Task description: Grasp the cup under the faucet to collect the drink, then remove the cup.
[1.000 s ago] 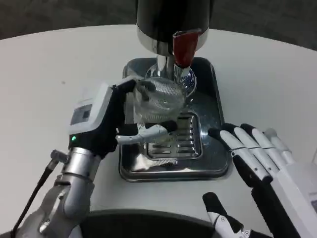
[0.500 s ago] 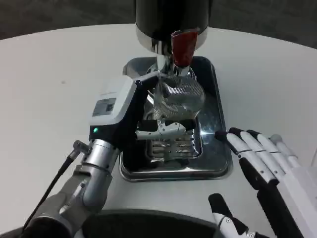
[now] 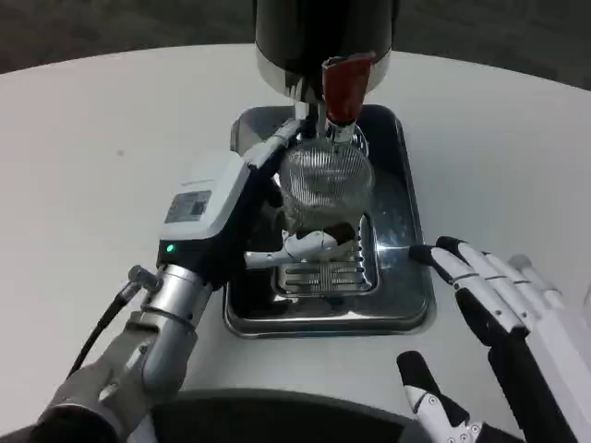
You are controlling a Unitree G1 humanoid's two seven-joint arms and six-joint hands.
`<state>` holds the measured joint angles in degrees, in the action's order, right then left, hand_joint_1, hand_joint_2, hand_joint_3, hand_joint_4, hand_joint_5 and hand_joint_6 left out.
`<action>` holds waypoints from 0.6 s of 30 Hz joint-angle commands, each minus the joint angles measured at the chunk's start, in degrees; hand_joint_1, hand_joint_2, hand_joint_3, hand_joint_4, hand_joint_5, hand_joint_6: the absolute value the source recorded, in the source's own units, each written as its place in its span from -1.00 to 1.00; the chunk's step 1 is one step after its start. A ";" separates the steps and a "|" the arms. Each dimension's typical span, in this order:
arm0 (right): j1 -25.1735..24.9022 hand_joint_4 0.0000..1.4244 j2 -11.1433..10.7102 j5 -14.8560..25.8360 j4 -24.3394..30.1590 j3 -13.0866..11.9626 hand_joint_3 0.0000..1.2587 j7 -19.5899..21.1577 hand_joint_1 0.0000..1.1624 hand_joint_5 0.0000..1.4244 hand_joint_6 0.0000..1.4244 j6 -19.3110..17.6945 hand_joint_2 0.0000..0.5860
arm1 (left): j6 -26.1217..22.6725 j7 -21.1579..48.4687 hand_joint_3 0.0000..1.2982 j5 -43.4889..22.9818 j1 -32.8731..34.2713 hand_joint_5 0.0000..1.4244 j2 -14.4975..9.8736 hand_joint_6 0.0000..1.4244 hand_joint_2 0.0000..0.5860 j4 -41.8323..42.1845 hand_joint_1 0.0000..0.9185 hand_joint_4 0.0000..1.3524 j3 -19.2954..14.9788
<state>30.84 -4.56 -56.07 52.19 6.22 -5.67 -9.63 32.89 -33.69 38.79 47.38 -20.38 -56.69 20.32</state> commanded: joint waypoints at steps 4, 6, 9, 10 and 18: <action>-0.11 -0.85 0.22 0.28 0.27 0.56 -0.74 -0.98 -0.25 -0.82 -0.83 0.94 0.58 | 1.26 0.79 -1.00 -0.87 -1.46 -0.32 -1.01 -0.44 -0.85 -0.01 -0.60 -0.99 -0.15; -0.09 -0.85 0.23 0.24 0.30 0.73 -0.74 -0.96 -0.25 -0.82 -0.83 1.01 0.58 | 1.86 0.76 -1.00 -1.39 -2.11 -0.35 -1.38 -0.46 -0.92 0.85 -0.71 -0.99 -0.55; -0.10 -0.84 0.29 0.15 0.30 1.01 -0.74 -0.86 -0.25 -0.81 -0.81 1.07 0.58 | 3.22 1.19 -1.00 -3.34 -4.47 -0.36 -2.27 -0.49 -0.99 3.87 -0.88 -0.99 -2.15; -0.11 -0.84 0.31 0.14 0.30 1.08 -0.74 -0.85 -0.25 -0.81 -0.81 1.09 0.58 | 3.76 1.41 -1.00 -4.58 -6.38 -0.36 -2.85 -0.50 -1.00 6.32 -0.89 -0.99 -3.31; -0.75 -0.82 0.47 -0.20 0.41 1.96 -0.72 -0.97 -0.25 -0.80 -0.80 1.50 0.58 | 5.04 12.10 -1.00 -16.18 -19.12 -0.76 -7.71 -0.83 -0.92 25.78 -1.00 -1.00 -12.57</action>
<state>30.13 -4.26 -56.09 52.17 7.84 -6.19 -8.27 36.97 -26.24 26.92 31.57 -25.94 -36.45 10.70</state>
